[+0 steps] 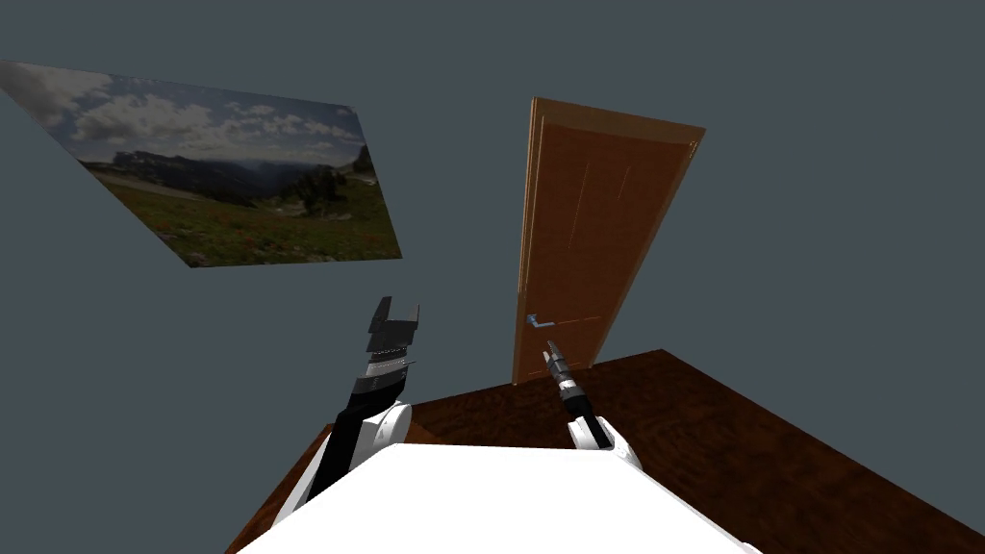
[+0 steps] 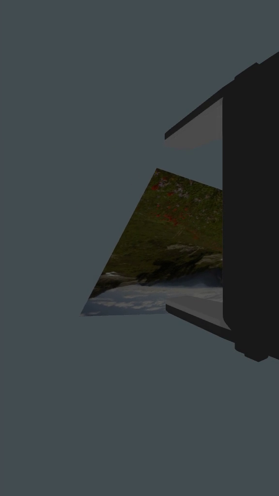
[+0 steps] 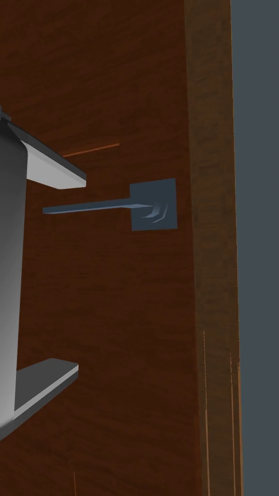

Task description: Pull the door open

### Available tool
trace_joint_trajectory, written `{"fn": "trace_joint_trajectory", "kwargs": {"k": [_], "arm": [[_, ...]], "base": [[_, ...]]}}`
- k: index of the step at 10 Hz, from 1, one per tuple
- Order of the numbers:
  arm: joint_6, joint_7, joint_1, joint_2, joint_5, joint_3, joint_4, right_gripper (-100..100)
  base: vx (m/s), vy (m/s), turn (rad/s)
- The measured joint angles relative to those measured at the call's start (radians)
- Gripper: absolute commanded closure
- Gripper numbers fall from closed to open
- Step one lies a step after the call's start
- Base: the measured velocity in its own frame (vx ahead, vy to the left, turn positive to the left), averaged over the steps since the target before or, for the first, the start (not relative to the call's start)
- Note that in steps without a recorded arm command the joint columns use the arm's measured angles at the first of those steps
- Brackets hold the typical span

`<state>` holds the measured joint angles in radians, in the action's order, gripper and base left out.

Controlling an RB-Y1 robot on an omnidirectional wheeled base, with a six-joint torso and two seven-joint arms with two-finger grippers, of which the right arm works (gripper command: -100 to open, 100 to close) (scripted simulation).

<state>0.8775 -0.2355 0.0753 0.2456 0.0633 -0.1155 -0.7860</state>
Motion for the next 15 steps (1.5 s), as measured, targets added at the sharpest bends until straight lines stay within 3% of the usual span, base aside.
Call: {"fn": "trace_joint_trajectory", "kwargs": {"k": [4, 5, 11, 13, 15], "arm": [[0.014, -0.009, 0.039, 0.011, -0.001, -0.007, 0.108, -100], [0.012, -0.010, 0.038, 0.014, -0.001, -0.008, 0.115, -100], [0.044, -0.023, 0.094, 0.028, -0.002, -0.016, 0.267, -100], [0.061, -0.023, 0.092, 0.031, 0.003, -0.002, 0.292, -100], [0.053, -0.033, 0.053, 0.054, 0.013, 0.029, 0.254, -100]], "base": [[0.044, -0.088, 0.075], [0.025, -0.045, 0.017], [0.033, -0.070, 0.060], [0.161, 0.058, 0.270], [0.160, 0.057, 0.168]]}}
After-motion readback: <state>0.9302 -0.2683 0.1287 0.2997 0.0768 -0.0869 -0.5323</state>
